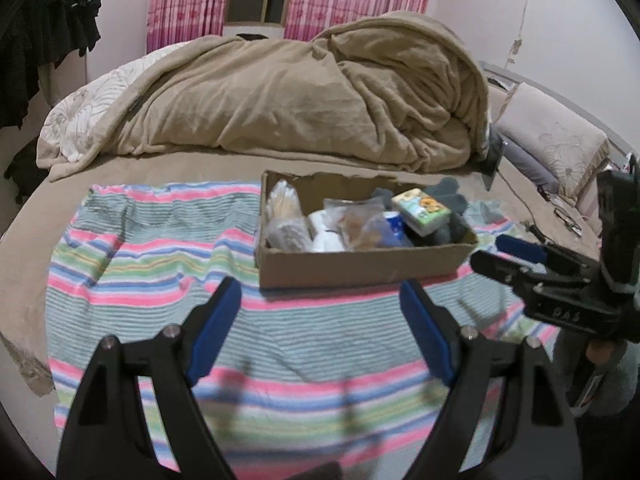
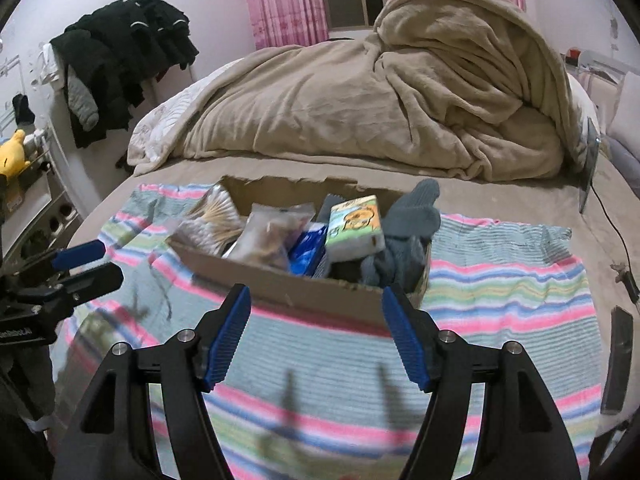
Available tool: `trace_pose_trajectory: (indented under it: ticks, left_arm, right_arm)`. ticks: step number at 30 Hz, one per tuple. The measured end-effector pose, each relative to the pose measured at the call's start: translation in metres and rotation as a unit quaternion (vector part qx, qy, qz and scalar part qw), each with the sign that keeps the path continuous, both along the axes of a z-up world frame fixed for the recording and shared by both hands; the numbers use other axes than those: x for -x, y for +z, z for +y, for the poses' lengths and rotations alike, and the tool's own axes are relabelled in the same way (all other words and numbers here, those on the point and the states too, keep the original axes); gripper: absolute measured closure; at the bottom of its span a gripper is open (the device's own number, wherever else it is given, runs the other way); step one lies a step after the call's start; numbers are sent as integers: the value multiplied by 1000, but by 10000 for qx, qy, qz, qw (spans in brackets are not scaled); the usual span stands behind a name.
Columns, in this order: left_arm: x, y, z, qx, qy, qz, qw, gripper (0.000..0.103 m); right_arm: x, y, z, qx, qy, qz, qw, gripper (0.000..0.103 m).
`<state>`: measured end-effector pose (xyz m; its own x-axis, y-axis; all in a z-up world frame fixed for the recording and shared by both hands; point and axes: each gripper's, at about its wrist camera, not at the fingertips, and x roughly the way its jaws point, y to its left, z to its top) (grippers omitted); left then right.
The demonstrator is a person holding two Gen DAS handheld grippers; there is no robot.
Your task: Organize objects
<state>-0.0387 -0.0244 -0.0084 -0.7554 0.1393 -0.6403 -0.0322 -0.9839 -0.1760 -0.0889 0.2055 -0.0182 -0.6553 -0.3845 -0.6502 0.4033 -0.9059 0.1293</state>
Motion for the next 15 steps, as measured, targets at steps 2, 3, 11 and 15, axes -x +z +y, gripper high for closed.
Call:
trace_pose_trajectory:
  ticks: [2,3,11,15]
  left_arm:
    - [-10,5,4,-4,-11,59,10000,20]
    - [-15,7,6,30,-5,77,10000,20]
    - [-52,10,14,126,235,-1,9996,20]
    - [-71,7,11,81,386,-37,9992,19]
  right_arm:
    - [-9,2,0,-11,8,27,10000,32]
    - [-15,3,0,-6,16,26,10000,32]
    - [-51,15,3,-26,-7,92,10000,32]
    - [-67,20,5,-10,-3,136,9999,32]
